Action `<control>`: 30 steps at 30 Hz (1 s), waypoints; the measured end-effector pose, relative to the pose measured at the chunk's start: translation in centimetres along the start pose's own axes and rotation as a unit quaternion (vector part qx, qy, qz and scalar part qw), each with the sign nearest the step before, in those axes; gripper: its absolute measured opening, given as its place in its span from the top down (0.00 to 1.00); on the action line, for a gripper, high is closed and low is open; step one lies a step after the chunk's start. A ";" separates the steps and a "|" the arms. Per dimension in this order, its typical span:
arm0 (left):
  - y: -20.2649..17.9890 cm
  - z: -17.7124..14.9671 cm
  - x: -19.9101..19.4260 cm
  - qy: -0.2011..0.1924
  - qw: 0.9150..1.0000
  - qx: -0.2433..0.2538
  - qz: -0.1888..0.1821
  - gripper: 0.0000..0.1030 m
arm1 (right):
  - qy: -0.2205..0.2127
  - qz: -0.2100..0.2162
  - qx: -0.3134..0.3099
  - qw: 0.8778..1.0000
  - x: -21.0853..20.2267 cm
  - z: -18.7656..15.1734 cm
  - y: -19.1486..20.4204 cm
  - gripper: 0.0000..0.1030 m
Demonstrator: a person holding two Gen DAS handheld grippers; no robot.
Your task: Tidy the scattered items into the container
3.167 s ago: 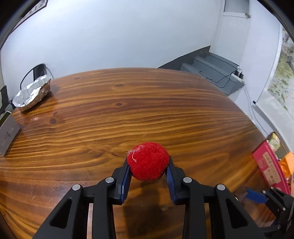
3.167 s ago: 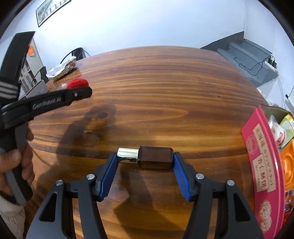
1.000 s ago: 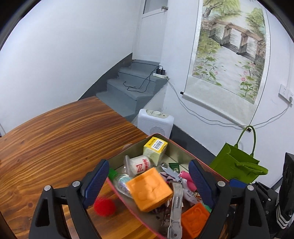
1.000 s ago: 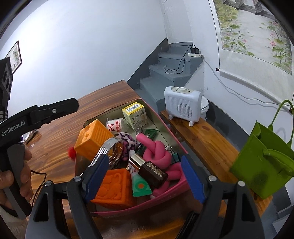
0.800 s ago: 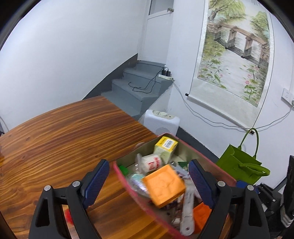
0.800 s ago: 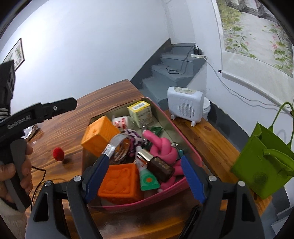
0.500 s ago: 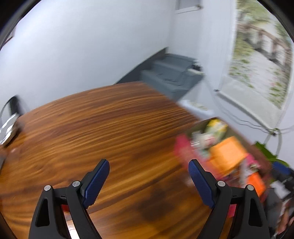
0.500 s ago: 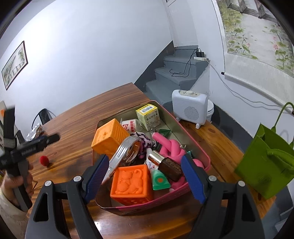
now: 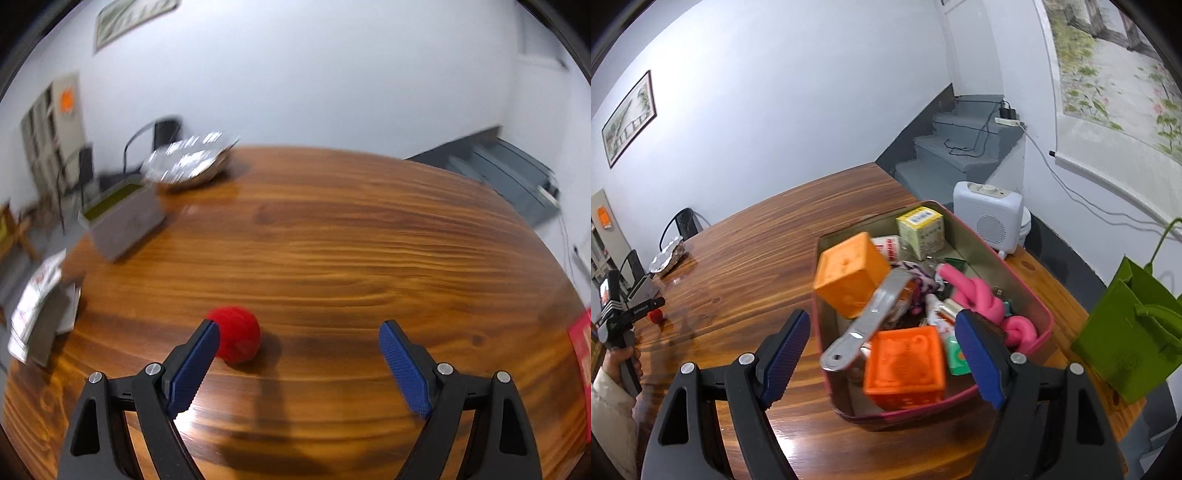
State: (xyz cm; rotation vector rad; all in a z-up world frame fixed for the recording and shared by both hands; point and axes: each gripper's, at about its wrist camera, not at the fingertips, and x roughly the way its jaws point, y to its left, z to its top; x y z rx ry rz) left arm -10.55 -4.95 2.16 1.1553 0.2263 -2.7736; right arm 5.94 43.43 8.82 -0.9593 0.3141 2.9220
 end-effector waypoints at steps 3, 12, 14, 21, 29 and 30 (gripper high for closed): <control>2.3 -0.1 1.1 0.011 1.000 -0.007 0.010 0.13 | 0.001 0.000 -0.009 1.000 0.0 0.0 1.4 0.19; 7.1 0.7 3.1 0.027 0.999 -0.032 -0.005 0.13 | 0.011 -0.005 -0.022 1.000 0.9 -0.1 4.1 0.19; 7.7 0.9 3.0 0.022 0.999 -0.034 -0.002 0.13 | 0.012 -0.007 -0.024 1.000 0.9 -0.2 4.4 0.19; 8.2 2.7 3.9 0.006 0.999 -0.031 -0.003 0.13 | 0.015 -0.013 -0.013 1.000 1.2 -0.4 4.6 0.19; 6.1 3.5 5.8 0.026 1.000 -0.008 -0.012 0.34 | -0.026 -0.004 -0.015 1.000 -0.4 -0.1 5.3 0.19; 6.1 3.6 6.0 0.029 0.999 -0.010 -0.010 0.36 | -0.026 -0.003 -0.017 1.000 -0.4 -0.2 5.4 0.19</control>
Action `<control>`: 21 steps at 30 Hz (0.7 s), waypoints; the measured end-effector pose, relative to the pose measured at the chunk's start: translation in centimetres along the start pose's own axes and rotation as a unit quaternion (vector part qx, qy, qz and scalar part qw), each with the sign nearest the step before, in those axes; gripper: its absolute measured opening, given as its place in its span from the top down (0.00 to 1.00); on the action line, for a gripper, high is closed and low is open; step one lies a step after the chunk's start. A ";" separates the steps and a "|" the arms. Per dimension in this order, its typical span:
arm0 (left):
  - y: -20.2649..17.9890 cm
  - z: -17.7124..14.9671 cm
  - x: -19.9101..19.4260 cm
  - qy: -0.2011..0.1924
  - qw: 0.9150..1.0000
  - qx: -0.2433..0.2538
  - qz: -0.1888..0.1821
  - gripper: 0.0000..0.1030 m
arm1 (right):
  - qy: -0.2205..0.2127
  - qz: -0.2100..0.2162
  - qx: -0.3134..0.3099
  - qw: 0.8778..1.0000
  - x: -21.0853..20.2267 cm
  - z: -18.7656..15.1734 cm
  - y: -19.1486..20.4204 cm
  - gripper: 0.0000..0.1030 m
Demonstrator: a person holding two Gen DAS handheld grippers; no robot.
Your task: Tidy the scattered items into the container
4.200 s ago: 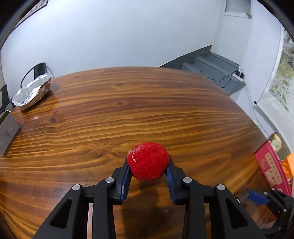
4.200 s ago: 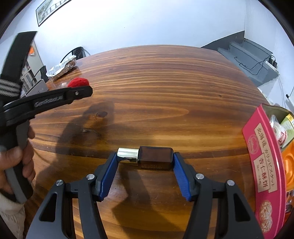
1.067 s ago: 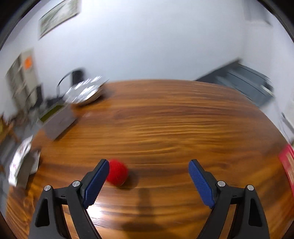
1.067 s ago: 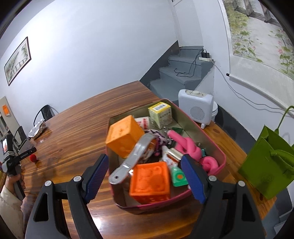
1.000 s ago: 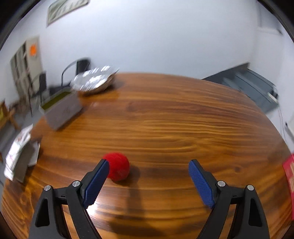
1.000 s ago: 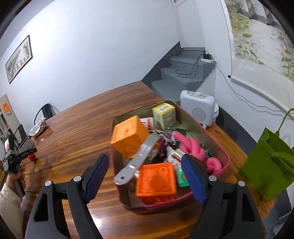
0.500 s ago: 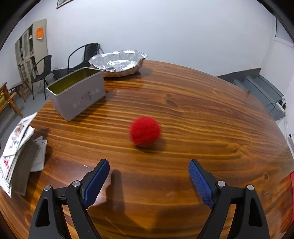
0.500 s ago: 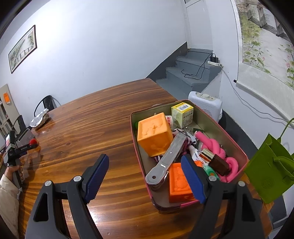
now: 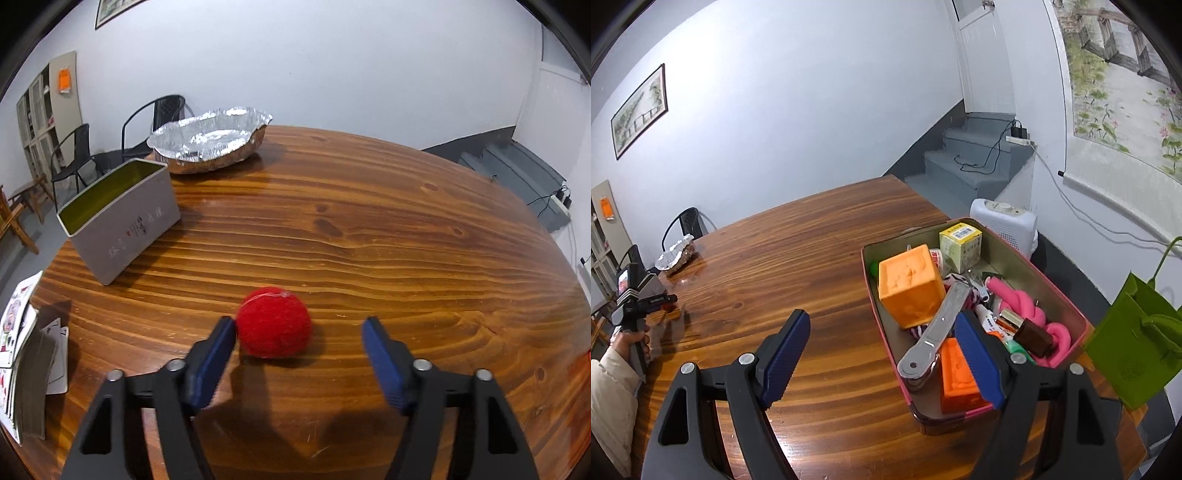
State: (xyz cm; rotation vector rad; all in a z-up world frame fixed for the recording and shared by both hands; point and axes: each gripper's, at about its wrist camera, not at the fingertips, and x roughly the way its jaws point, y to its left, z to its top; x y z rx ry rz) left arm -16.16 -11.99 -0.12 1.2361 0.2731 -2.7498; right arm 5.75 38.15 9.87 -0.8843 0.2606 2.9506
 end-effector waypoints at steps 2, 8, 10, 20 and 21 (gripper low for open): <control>0.3 0.2 0.3 0.001 1.000 -0.010 0.007 0.36 | 0.005 0.002 -0.002 1.000 0.2 -0.1 0.1 0.19; 0.8 0.0 0.7 0.014 1.000 -0.021 0.014 0.56 | 0.005 0.000 0.005 1.000 -0.2 -0.4 -0.5 0.19; 0.6 -0.2 0.7 0.015 1.000 -0.016 0.015 0.61 | 0.002 -0.003 0.009 1.000 -0.4 -0.5 -0.8 0.19; -2.5 -1.3 -2.4 -0.003 1.000 -0.010 0.001 0.62 | -0.003 -0.004 0.023 1.000 -1.6 -1.1 -2.5 0.19; -3.5 -1.4 -3.0 -0.008 1.000 0.002 0.003 0.62 | -0.003 -0.004 0.026 1.000 -1.7 -1.2 -2.8 0.19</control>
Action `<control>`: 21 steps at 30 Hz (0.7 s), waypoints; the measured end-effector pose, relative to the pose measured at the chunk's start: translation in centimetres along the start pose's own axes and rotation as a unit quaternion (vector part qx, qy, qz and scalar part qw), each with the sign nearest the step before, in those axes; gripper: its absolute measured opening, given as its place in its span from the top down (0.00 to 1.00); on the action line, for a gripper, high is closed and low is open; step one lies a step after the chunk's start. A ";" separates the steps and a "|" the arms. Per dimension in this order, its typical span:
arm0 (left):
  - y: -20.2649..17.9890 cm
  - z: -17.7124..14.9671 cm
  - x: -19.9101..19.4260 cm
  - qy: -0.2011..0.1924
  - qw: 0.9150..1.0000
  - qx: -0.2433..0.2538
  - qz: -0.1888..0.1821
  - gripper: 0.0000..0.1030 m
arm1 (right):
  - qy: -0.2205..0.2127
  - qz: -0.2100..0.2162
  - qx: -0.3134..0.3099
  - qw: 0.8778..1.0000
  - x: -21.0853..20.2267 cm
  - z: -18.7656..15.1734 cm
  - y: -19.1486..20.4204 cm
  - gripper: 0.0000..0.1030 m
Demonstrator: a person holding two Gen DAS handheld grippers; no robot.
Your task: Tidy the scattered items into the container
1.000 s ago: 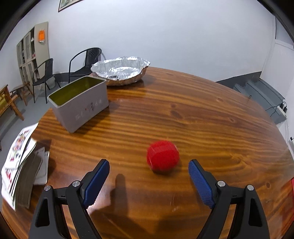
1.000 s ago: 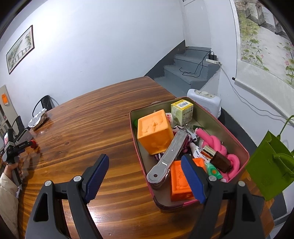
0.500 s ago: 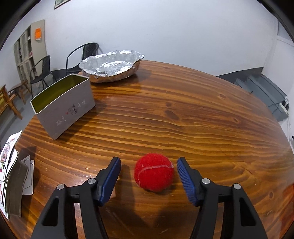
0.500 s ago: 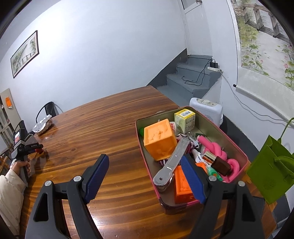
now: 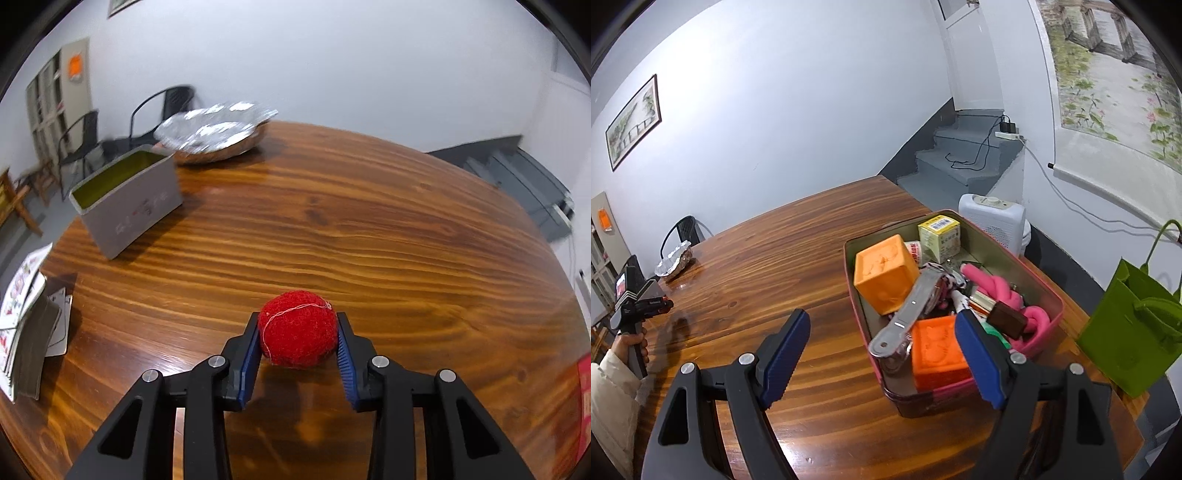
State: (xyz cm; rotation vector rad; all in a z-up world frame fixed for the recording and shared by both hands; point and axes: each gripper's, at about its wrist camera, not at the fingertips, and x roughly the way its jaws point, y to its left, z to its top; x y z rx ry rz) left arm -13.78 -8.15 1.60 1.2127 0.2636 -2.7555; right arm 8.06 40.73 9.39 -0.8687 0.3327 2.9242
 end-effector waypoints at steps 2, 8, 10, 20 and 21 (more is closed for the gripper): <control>-2.6 -0.2 -1.4 -0.015 1.000 0.025 -0.005 0.62 | 0.001 0.001 0.006 1.000 -0.1 -0.2 -0.5 0.19; -12.6 -1.3 -6.4 -0.064 0.991 0.110 -0.045 0.62 | 0.002 0.004 0.021 1.000 -1.0 -0.8 -2.6 0.19; -16.4 -1.7 -8.2 -0.079 0.985 0.141 -0.066 0.62 | -0.001 0.005 0.026 1.000 -1.5 -0.9 -3.6 0.19; -32.3 -4.9 -14.8 -0.115 0.945 0.254 -0.171 0.62 | -0.005 -0.008 0.059 0.998 -3.6 -1.7 -9.7 0.19; -33.4 -5.1 -15.1 -0.115 0.942 0.261 -0.178 0.62 | -0.006 -0.011 0.063 0.998 -3.8 -1.8 -10.3 0.19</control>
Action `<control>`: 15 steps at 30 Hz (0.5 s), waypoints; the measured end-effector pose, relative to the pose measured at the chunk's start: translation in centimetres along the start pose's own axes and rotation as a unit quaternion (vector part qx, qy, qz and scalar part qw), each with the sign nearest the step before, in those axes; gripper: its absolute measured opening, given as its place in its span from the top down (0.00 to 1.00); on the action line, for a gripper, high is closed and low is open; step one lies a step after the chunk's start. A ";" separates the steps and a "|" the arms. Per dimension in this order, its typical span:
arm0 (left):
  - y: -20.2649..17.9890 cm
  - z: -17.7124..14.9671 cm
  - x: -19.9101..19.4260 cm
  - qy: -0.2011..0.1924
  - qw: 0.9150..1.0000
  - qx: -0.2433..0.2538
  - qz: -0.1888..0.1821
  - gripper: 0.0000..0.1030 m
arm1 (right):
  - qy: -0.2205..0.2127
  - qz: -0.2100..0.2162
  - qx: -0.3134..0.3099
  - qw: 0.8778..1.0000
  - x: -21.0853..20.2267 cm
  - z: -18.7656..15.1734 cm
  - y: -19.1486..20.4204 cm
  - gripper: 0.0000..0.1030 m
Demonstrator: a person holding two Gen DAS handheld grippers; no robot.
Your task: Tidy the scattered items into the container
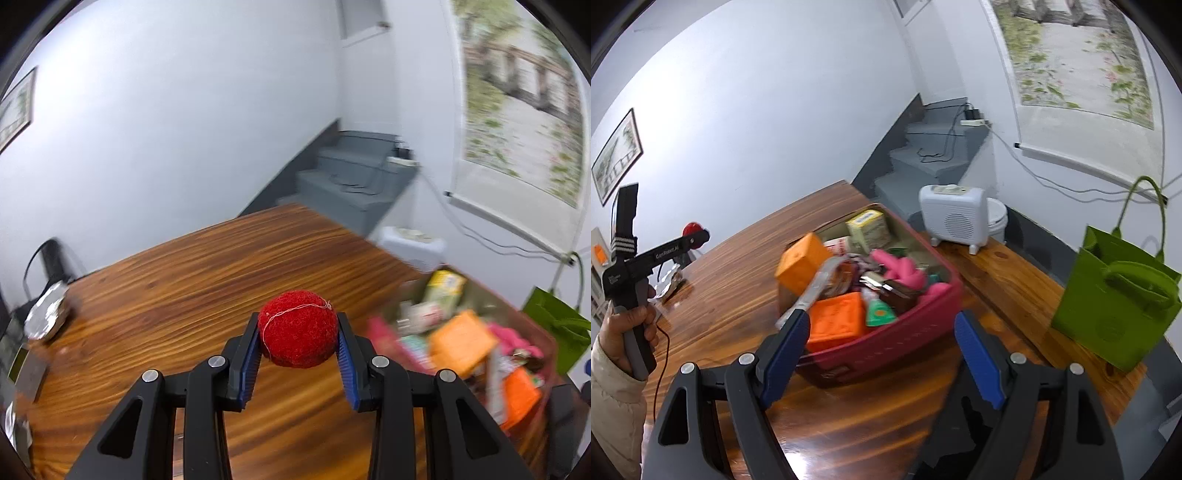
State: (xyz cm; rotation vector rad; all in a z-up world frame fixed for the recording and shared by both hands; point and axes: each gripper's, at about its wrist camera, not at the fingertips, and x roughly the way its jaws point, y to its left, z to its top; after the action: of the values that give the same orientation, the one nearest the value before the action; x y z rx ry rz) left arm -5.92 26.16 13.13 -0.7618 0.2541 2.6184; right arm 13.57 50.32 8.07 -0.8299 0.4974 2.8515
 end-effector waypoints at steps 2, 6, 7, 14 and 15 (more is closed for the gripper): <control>-2.3 0.8 0.3 -0.002 1.000 0.011 -0.016 0.62 | -0.002 -0.004 0.007 1.000 -0.3 0.0 -1.0 0.19; -5.8 1.6 0.6 -0.004 0.999 0.030 -0.033 0.62 | -0.004 -0.012 0.020 1.000 -0.7 0.0 -2.9 0.19; -6.5 1.9 0.9 -0.003 0.999 0.034 -0.038 0.62 | -0.004 -0.014 0.023 1.000 -0.7 0.0 -3.3 0.19; -10.5 2.3 1.6 0.001 0.997 0.051 -0.057 0.62 | -0.003 -0.018 0.034 0.999 -0.7 -0.2 -5.0 0.19; -10.9 2.4 1.8 0.003 0.997 0.053 -0.060 0.62 | -0.002 -0.018 0.035 0.999 -0.7 -0.3 -5.1 0.19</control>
State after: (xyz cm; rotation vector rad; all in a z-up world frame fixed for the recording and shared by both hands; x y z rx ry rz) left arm -3.83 37.30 13.44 -0.7248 0.3360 2.4686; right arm 15.42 54.98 6.79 -0.8120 0.5710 2.7858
